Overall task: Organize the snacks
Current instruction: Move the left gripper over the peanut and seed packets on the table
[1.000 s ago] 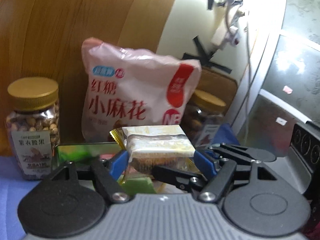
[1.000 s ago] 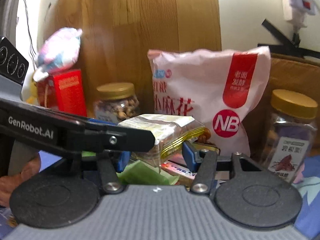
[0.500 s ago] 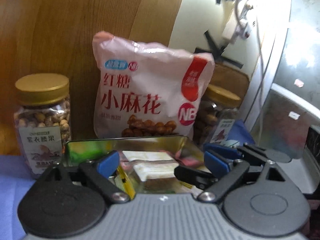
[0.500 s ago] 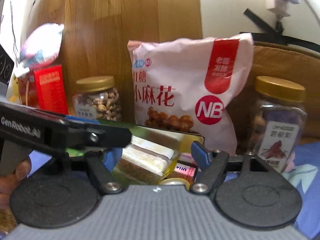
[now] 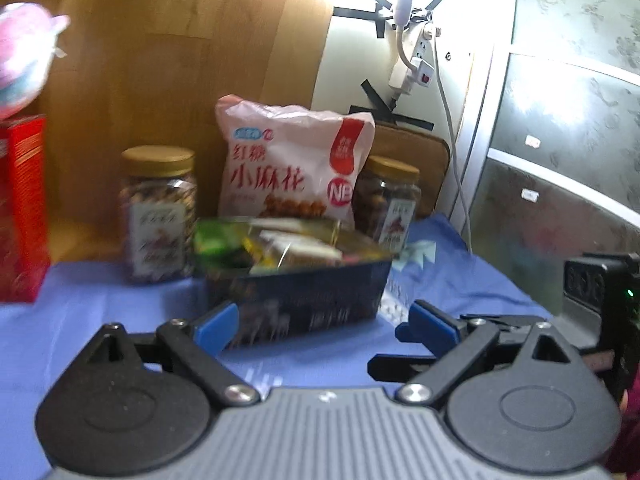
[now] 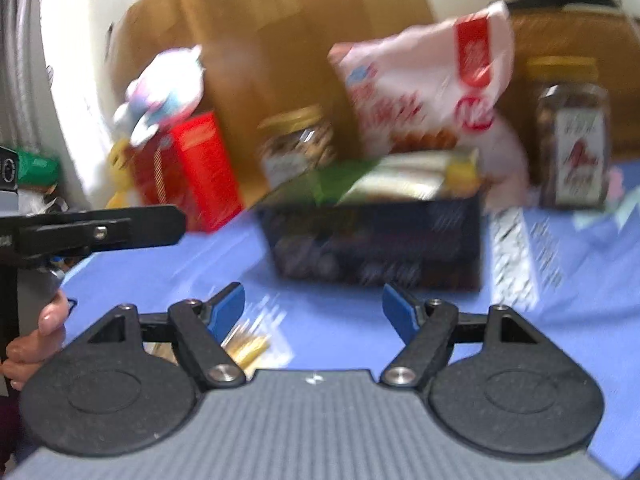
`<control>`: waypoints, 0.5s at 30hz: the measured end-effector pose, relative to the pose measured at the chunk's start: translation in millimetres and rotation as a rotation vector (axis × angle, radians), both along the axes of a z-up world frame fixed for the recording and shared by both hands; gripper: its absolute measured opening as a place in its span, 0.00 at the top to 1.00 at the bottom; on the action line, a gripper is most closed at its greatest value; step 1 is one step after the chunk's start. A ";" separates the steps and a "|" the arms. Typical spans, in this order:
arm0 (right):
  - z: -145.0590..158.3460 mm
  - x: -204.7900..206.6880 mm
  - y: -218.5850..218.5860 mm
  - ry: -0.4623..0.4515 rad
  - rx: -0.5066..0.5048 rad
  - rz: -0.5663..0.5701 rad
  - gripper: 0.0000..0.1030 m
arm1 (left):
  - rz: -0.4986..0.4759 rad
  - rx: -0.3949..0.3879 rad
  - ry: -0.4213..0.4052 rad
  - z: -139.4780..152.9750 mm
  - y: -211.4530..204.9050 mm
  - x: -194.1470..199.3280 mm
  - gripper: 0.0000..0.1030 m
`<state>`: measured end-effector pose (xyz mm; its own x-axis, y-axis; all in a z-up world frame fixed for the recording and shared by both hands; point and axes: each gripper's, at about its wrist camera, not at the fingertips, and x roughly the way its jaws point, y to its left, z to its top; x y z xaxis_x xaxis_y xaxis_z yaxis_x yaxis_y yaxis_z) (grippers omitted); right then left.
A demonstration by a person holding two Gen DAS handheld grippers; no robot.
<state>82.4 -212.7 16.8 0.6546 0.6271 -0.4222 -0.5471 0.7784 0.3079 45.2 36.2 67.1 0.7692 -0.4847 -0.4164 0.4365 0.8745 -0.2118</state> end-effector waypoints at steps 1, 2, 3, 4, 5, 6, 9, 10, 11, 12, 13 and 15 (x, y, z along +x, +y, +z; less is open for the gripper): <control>-3.3 -5.4 5.5 0.020 -0.008 0.017 0.24 | 0.017 0.008 -0.002 -4.3 6.4 -9.5 0.07; -6.0 -10.8 9.9 0.037 -0.016 0.032 0.24 | 0.039 0.019 -0.005 -8.3 12.6 -17.4 0.07; -9.0 -14.7 16.5 0.053 -0.026 0.046 0.24 | 0.058 0.027 -0.007 -11.2 18.1 -23.3 0.07; -10.3 -17.3 22.1 0.063 -0.034 0.057 0.24 | 0.077 0.029 -0.006 -15.2 25.1 -28.9 0.07; -11.7 -19.6 28.4 0.072 -0.043 0.069 0.24 | 0.093 0.019 0.002 -20.1 33.5 -32.4 0.07; -12.1 -20.8 34.1 0.080 -0.050 0.078 0.24 | 0.104 0.007 0.013 -24.0 39.6 -33.3 0.07; -12.9 -23.7 50.0 0.088 -0.071 0.100 0.24 | 0.148 -0.027 0.040 -35.3 57.2 -32.3 0.07; -12.5 -25.0 55.5 0.085 -0.083 0.106 0.23 | 0.155 -0.039 0.041 -37.3 61.5 -31.3 0.07; -12.2 -26.1 61.0 0.081 -0.098 0.111 0.21 | 0.157 -0.053 0.040 -39.0 65.6 -30.9 0.07; -12.6 -27.5 65.7 0.079 -0.112 0.115 0.20 | 0.155 -0.064 0.039 -40.3 67.6 -30.0 0.07; -12.6 -28.0 69.6 0.078 -0.126 0.119 0.20 | 0.151 -0.071 0.038 -41.8 69.0 -29.3 0.07; -13.8 -29.7 77.5 0.075 -0.158 0.127 0.20 | 0.146 -0.073 0.043 -45.0 69.7 -28.9 0.07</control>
